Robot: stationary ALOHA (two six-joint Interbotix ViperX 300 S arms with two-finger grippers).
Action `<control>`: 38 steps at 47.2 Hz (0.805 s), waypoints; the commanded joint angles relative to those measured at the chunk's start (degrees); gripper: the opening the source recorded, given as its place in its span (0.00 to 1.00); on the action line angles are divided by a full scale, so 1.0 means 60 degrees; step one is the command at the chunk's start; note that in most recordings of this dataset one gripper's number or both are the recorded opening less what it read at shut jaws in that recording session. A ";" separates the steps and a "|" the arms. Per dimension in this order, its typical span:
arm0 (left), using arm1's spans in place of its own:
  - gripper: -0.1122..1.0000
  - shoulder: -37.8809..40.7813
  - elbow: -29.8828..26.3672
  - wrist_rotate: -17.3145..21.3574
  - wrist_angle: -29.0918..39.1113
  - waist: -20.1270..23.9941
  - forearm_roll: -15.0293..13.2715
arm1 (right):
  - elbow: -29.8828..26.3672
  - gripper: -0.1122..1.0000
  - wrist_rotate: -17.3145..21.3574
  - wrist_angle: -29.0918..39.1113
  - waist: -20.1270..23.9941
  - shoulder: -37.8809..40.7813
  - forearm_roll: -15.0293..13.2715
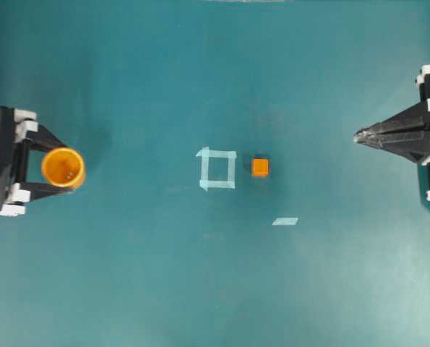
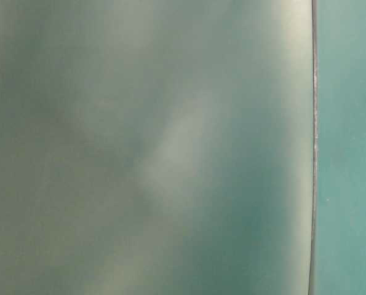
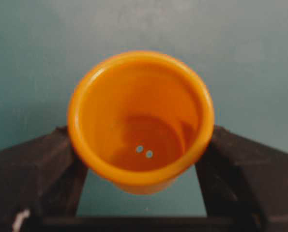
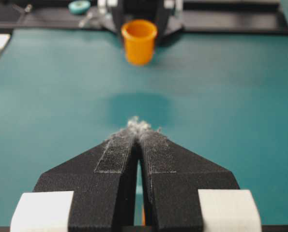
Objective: Move the cup to the left with left arm.
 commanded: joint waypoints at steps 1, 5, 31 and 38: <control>0.68 -0.0483 -0.0044 -0.0029 0.0264 -0.0029 0.0015 | -0.0308 0.10 0.0015 -0.0088 0.0000 0.0088 0.0015; 0.68 -0.0791 -0.0015 -0.0044 0.0396 -0.0044 0.0015 | -0.0308 0.10 0.0015 -0.0103 0.0000 0.0088 0.0015; 0.68 -0.0688 0.0015 -0.0059 0.0703 -0.0059 0.0015 | -0.0322 0.10 0.0059 -0.0044 0.0000 0.0088 0.0029; 0.68 -0.0615 0.0044 -0.0044 0.0630 -0.0059 0.0015 | -0.0308 0.10 0.0059 -0.0029 0.0000 0.0088 0.0029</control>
